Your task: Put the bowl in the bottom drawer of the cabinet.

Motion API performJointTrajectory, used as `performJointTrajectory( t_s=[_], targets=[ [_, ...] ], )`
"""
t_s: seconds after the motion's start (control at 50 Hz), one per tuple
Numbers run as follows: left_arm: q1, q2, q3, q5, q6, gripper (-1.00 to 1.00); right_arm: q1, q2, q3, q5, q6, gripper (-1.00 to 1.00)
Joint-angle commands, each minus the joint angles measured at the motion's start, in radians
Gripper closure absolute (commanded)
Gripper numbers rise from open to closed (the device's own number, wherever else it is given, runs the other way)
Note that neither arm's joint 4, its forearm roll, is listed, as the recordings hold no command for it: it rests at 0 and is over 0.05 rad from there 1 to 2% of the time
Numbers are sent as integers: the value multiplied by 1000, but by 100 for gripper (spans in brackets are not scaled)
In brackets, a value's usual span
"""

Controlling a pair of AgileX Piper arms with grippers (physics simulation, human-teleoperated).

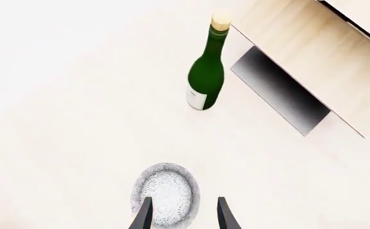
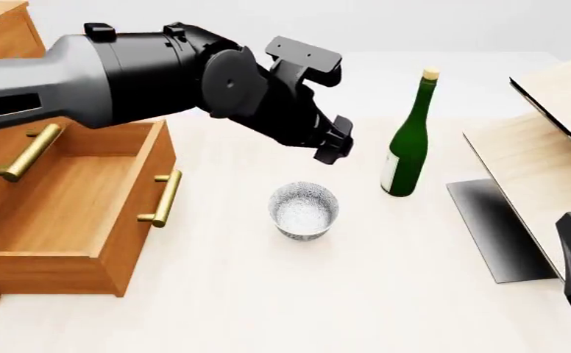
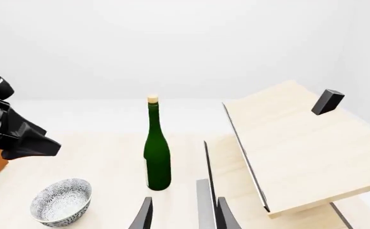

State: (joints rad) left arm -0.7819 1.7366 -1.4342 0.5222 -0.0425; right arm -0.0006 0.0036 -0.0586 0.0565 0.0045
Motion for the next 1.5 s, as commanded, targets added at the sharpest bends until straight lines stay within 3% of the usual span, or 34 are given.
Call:
performJointTrajectory(
  t_s=[0.02,0.6,0.62,0.92,1.5],
  targets=[
    [-12,121,-86,35,-29,-100,0,0,0,0,0,-100],
    [-25,217,-116,24,-67,-100,0,0,0,0,0,-100],
    [-24,223,-119,26,-68,-100,-3,0,54,-55,3,-100],
    [-31,281,-141,27,-88,-100,-2,3,56,-60,3,-100],
    [-39,326,-89,-26,-142,-100,-3,1,55,-58,3,-100]
  ],
)
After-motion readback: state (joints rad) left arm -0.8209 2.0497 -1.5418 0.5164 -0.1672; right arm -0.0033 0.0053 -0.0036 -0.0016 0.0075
